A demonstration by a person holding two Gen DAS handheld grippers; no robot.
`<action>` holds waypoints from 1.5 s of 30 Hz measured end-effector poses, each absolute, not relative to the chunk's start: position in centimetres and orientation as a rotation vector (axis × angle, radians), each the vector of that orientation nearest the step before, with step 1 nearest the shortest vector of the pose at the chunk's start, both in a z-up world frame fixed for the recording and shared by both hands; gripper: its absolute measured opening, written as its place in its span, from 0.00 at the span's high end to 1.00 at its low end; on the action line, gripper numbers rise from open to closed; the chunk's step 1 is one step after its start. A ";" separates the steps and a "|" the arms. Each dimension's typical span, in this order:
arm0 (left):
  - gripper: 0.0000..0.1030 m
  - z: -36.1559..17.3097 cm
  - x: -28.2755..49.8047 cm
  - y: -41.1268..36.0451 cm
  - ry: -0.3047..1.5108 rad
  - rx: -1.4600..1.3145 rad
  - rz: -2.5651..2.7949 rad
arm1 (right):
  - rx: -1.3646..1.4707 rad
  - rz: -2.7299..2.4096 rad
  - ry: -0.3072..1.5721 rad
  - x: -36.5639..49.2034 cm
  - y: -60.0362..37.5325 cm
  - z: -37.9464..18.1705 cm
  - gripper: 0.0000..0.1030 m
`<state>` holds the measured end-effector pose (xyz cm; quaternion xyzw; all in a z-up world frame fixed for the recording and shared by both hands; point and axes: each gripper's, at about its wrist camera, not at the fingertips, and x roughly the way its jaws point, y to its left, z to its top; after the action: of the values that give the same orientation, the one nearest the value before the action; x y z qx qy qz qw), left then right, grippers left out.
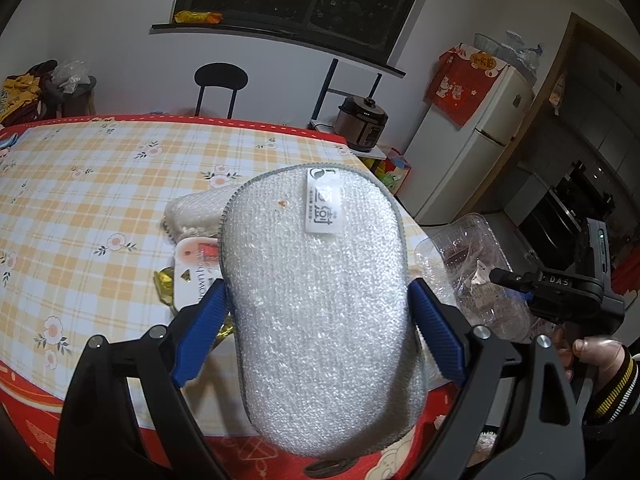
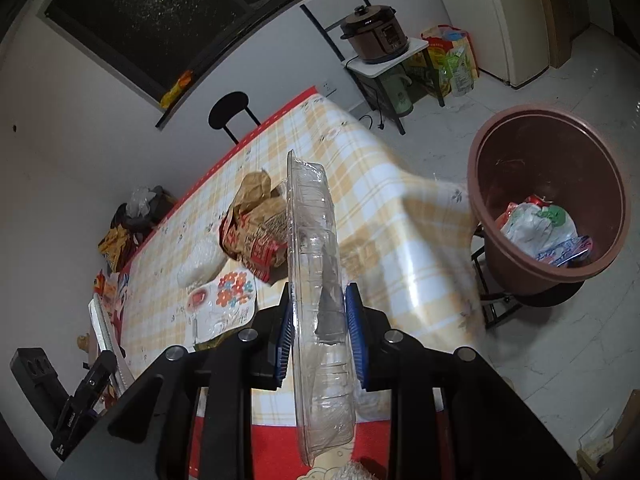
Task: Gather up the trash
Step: 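Carry sponge and container to the brown bin and open both tools over it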
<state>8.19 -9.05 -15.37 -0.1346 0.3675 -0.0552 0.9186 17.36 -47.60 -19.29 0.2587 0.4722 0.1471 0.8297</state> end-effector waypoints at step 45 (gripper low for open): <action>0.14 -13.1 19.1 -33.1 0.763 -0.119 -0.383 | 0.423 -0.073 0.661 16.8 -74.4 -10.3 0.05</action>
<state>19.10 -33.07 -13.11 -0.0575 0.3699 -0.1856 0.9085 16.76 -74.39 -10.30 0.2059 0.3218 -0.0353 0.9235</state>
